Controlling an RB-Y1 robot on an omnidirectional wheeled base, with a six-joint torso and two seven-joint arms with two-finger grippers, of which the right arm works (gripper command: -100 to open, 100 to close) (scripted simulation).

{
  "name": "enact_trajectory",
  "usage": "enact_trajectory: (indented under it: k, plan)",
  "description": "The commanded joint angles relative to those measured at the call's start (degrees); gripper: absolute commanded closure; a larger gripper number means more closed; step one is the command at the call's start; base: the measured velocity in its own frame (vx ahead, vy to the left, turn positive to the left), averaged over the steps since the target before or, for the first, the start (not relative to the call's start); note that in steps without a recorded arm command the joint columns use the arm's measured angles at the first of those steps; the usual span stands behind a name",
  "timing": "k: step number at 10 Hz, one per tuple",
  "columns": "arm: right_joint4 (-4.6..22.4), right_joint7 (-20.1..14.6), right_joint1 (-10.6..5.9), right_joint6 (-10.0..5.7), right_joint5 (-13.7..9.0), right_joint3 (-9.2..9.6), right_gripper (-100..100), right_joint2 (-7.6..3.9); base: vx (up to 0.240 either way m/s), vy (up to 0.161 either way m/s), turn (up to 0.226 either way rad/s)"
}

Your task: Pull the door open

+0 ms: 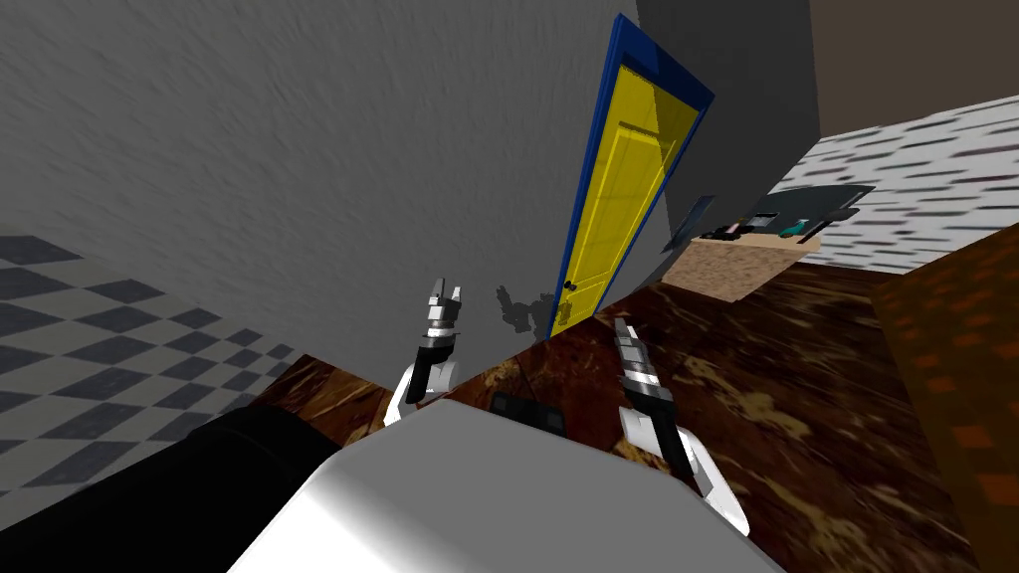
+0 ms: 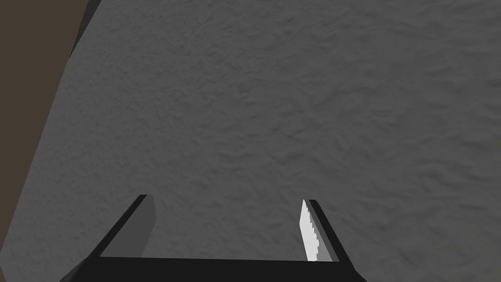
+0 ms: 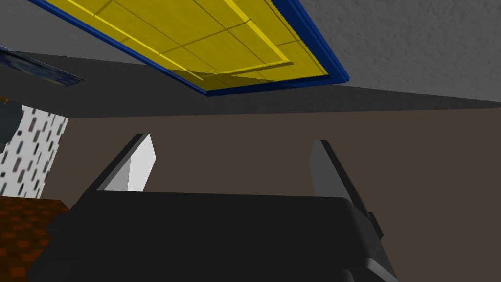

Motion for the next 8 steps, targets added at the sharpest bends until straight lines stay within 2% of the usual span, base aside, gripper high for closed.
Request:
enact_trajectory:
  k: [1, 8]
  plan:
    - [2.0, 1.3, -0.68, -0.7, 1.0, -0.31, -100, -0.09, 0.084, -0.104, 0.071]
    - [10.2, 6.6, -3.57, -3.44, 5.3, -1.75, -100, -0.55, 0.076, -0.089, 0.095]
